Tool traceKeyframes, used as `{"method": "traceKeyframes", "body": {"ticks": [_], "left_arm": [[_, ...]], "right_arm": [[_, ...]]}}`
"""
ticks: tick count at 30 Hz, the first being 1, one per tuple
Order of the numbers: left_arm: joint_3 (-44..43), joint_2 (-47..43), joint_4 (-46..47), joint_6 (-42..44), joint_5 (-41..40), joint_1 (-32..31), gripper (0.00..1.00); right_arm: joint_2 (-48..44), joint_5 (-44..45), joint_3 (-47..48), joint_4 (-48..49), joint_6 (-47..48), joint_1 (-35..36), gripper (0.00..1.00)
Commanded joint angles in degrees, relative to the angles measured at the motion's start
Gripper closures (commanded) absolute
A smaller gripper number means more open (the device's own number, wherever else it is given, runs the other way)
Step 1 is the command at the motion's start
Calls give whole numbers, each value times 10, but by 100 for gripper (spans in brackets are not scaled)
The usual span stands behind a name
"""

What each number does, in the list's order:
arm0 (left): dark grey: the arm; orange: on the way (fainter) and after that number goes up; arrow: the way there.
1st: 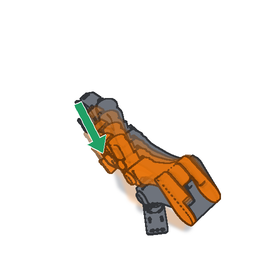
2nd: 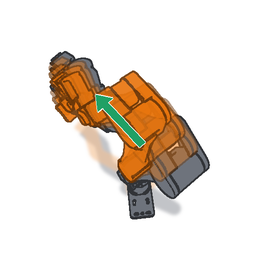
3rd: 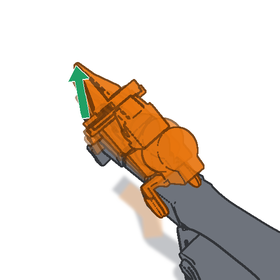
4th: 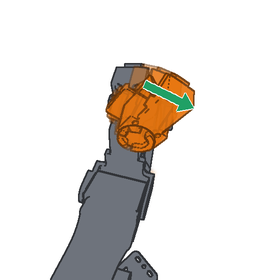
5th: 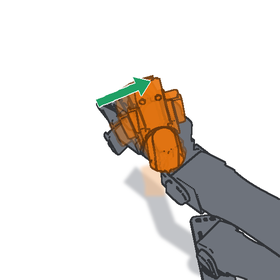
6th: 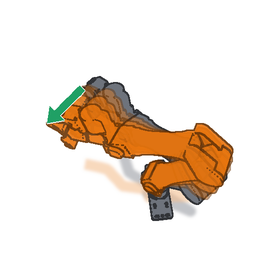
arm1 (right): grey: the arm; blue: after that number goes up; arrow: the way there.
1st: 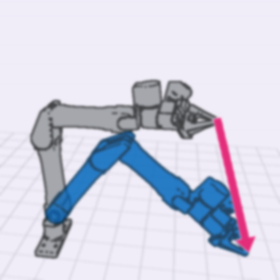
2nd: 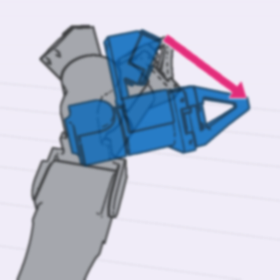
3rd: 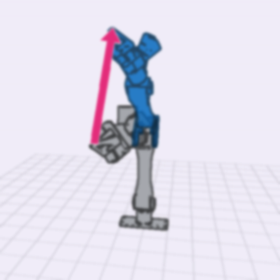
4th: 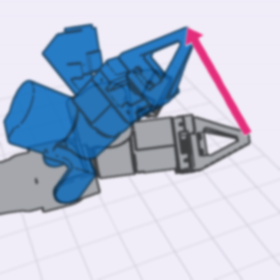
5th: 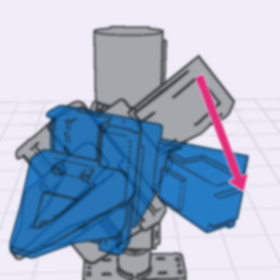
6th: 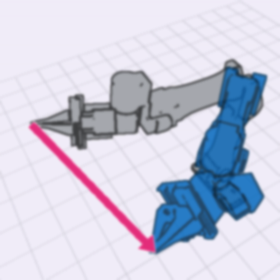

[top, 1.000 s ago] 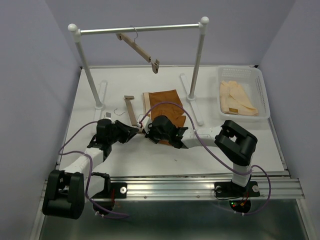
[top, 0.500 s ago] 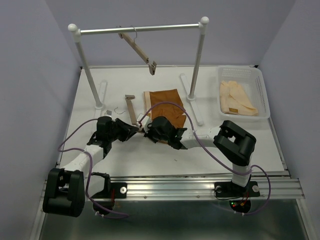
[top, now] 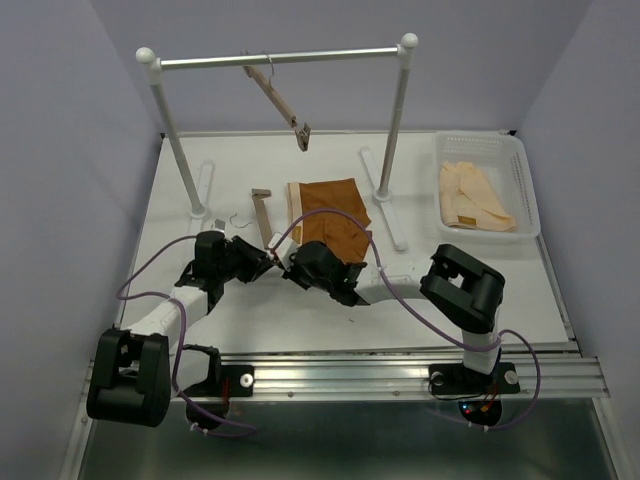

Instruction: Clip the underwear to the hanger

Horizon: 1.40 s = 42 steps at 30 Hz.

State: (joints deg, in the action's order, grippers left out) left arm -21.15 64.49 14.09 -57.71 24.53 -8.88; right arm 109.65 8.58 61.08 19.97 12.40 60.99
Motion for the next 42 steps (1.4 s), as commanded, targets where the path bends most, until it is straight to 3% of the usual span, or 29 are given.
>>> {"method": "traceKeyframes", "body": {"ticks": [1,10,22,42], "left_arm": [[-20,1,-19,18,14,0,100],[-22,7,-27,24,15,0,100],[-26,42,-19,32,35,0,100],[-88,78,-130,109,68,2,100]], "right_arm": [[3,70,27,60,2,11,99],[-7,81,10,91,17,23,99],[-31,-15,-19,108,43,34,99],[-18,103,-37,141,93,45,98]]}}
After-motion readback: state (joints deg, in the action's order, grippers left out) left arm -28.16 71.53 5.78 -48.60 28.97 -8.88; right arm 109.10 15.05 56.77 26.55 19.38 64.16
